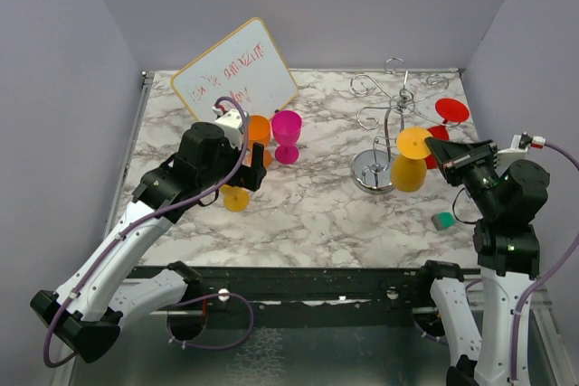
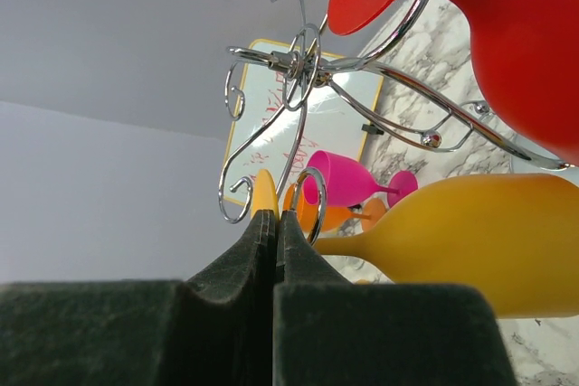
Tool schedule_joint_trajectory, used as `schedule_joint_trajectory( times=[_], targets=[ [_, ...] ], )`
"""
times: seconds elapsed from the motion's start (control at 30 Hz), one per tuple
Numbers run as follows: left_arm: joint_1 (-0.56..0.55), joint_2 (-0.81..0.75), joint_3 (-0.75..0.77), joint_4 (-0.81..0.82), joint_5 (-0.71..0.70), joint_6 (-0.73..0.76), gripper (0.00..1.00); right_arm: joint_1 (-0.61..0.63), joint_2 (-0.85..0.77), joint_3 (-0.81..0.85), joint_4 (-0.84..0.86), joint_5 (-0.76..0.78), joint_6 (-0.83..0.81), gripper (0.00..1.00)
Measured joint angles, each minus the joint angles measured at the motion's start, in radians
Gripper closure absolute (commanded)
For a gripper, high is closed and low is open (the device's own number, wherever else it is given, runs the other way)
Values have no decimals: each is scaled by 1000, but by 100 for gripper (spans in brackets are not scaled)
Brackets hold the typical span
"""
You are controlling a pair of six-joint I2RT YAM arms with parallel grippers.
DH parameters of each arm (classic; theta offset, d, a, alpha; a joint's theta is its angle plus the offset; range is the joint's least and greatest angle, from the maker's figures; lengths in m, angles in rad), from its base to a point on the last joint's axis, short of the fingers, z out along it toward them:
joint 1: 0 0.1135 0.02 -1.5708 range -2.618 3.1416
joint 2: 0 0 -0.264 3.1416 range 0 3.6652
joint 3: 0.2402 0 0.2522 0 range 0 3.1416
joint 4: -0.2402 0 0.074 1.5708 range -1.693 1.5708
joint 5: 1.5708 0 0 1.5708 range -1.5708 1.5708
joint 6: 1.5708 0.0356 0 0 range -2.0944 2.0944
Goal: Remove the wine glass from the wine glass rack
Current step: Pick up the wine glass from the wine rack.
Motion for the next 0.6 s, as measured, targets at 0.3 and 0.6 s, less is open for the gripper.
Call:
schedule_joint_trajectory(
  times=[0.3,0.6],
  targets=[
    [0,0,0,0,1,-6,1,0,23,-16,81,-49,26,99],
    [0,0,0,0,3,-15,1,0,80,-18,172,-64,37,99]
  ],
)
